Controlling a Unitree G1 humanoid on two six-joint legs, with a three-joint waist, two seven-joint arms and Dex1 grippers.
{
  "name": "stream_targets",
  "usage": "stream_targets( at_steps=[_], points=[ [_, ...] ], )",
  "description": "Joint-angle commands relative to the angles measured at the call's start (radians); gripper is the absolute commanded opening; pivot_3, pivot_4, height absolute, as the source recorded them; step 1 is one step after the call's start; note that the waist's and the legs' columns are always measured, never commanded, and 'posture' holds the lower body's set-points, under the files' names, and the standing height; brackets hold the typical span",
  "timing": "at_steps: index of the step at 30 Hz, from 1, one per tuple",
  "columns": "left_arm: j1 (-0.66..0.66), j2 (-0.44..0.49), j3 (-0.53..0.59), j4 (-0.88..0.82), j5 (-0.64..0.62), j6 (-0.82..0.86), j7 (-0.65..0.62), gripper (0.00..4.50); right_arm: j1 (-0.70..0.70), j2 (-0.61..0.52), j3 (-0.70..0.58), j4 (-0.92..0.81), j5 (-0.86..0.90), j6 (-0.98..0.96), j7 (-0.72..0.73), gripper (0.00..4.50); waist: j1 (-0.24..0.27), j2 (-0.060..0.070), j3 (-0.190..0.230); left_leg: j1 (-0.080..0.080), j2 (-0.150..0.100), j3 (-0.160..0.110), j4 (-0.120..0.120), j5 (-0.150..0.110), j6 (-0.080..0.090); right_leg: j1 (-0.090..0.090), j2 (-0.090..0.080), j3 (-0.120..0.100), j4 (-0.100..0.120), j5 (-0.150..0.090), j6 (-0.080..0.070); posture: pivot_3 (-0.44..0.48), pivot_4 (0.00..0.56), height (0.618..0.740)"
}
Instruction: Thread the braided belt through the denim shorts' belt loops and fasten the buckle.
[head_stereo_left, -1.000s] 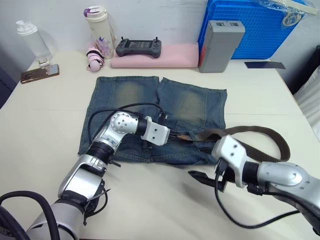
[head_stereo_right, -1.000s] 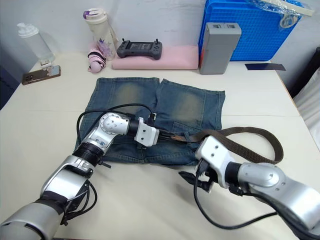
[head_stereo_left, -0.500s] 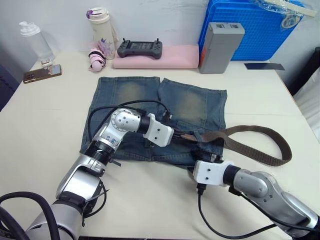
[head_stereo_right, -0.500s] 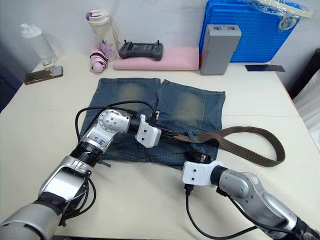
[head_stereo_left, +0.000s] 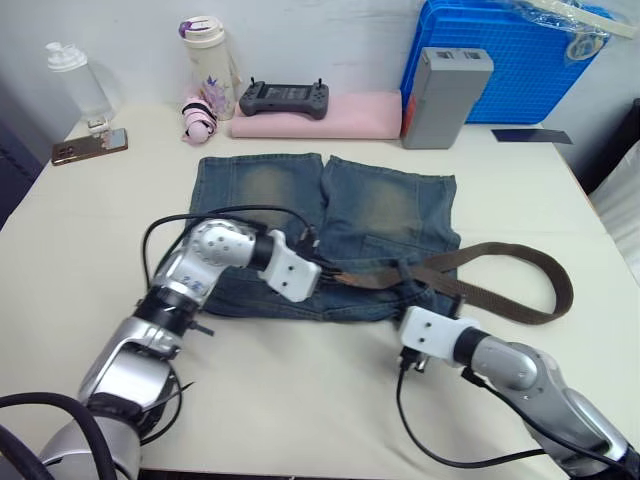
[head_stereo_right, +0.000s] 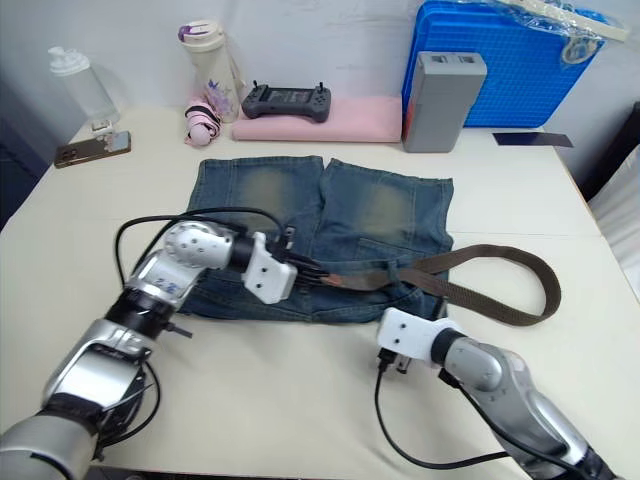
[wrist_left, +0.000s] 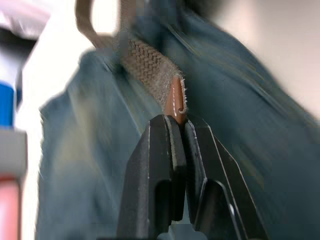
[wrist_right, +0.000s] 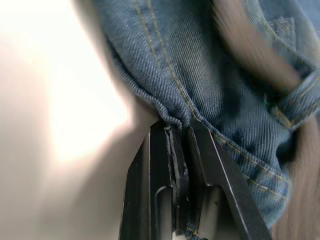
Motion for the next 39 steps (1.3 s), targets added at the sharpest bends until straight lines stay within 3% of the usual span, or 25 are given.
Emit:
stream_targets(
  at_steps=[1, 4, 13, 16, 19, 23, 25, 28, 30, 35, 39],
  points=[
    [0.046, 0.054, 0.05, -0.089, -0.047, -0.004, 0.001, 0.0, 0.084, -0.059, -0.158, 0.056, 0.006, 0.009, 0.022, 0.06, 0.008, 0.001, 0.0, -0.001, -0.001, -0.002, 0.0, -0.001, 0.001, 0.0, -0.001, 0.0, 0.0, 0.0, 0.0, 0.0, 0.15, 0.725],
    [0.096, 0.058, 0.073, -0.145, -0.068, -0.008, 0.04, 0.0, 0.139, -0.086, -0.239, 0.083, 0.025, -0.025, 0.047, 0.06, 0.02, 0.001, -0.001, -0.002, -0.003, -0.003, 0.001, -0.002, 0.003, 0.001, -0.002, 0.0, -0.002, 0.0, 0.0, 0.0, 0.15, 0.725],
    [0.214, 0.013, 0.098, -0.232, -0.066, -0.074, 0.157, 0.0, 0.097, 0.012, -0.32, 0.054, 0.153, 0.043, 0.075, 0.06, 0.024, 0.001, -0.001, -0.002, -0.003, -0.003, 0.002, -0.004, 0.006, 0.003, -0.001, 0.0, -0.005, 0.001, 0.003, 0.0, 0.15, 0.725],
    [0.222, 0.006, 0.108, -0.222, -0.054, -0.092, 0.199, 0.0, 0.072, 0.074, -0.383, -0.022, 0.293, 0.173, 0.113, 1.16, 0.021, 0.002, 0.0, -0.002, -0.003, -0.003, 0.002, -0.004, 0.005, 0.003, -0.001, 0.0, -0.004, 0.002, 0.003, 0.0, 0.15, 0.725],
    [0.224, 0.006, 0.119, -0.201, -0.021, -0.13, 0.242, 0.0, 0.05, 0.104, -0.482, -0.105, 0.461, 0.362, 0.156, 2.74, 0.008, 0.002, 0.0, -0.002, -0.002, -0.003, 0.002, -0.004, 0.005, 0.003, 0.0, 0.0, -0.004, 0.002, 0.003, 0.0, 0.15, 0.725],
    [0.219, 0.015, 0.123, -0.183, 0.0, -0.165, 0.276, 0.0, -0.033, 0.151, -0.654, -0.187, 0.797, 0.705, 0.188, 4.41, -0.002, 0.002, -0.001, -0.002, -0.002, -0.003, 0.002, -0.004, 0.004, 0.003, 0.0, 0.0, -0.004, 0.002, 0.003, 0.0, 0.15, 0.725],
    [0.216, 0.015, 0.122, -0.179, 0.004, -0.173, 0.288, 0.0, -0.121, 0.213, -0.734, -0.188, 0.964, 0.923, 0.165, 4.46, -0.003, 0.002, -0.001, -0.002, -0.001, -0.003, 0.002, -0.004, 0.004, 0.003, 0.0, 0.0, -0.004, 0.002, 0.003, 0.0, 0.15, 0.725],
    [0.212, 0.019, 0.119, -0.165, 0.012, -0.184, 0.299, 0.0, -0.221, 0.307, -0.736, -0.137, 1.1, 1.163, 0.066, 4.46, -0.002, 0.002, -0.001, -0.001, 0.0, -0.003, 0.002, -0.004, 0.004, 0.003, 0.0, 0.0, -0.004, 0.002, 0.003, 0.0, 0.15, 0.725],
    [0.211, 0.021, 0.117, -0.16, 0.014, -0.188, 0.303, 0.0, -0.236, 0.327, -0.689, -0.073, 1.212, 1.184, -0.051, 4.46, -0.002, 0.003, -0.001, -0.001, 0.0, -0.004, 0.001, -0.004, 0.004, 0.002, -0.001, 0.0, -0.003, 0.002, 0.003, 0.0, 0.15, 0.725],
    [0.208, 0.022, 0.114, -0.159, 0.017, -0.186, 0.311, 0.0, -0.311, 0.552, -0.736, 0.016, 1.332, 1.184, -0.413, 4.46, -0.003, 0.003, -0.001, -0.003, -0.002, -0.003, 0.0, -0.004, 0.004, 0.0, -0.002, 0.0, -0.003, 0.002, 0.003, 0.0, 0.15, 0.725],
    [0.205, 0.022, 0.107, -0.173, 0.01, -0.18, 0.307, 0.0, -0.361, 0.695, -0.744, -0.059, 1.329, 1.184, -0.551, 4.46, -0.006, 0.004, -0.001, -0.003, -0.002, -0.002, 0.0, -0.004, 0.004, -0.002, -0.002, 0.001, -0.001, 0.002, 0.003, 0.0, 0.15, 0.725]
  ],
)
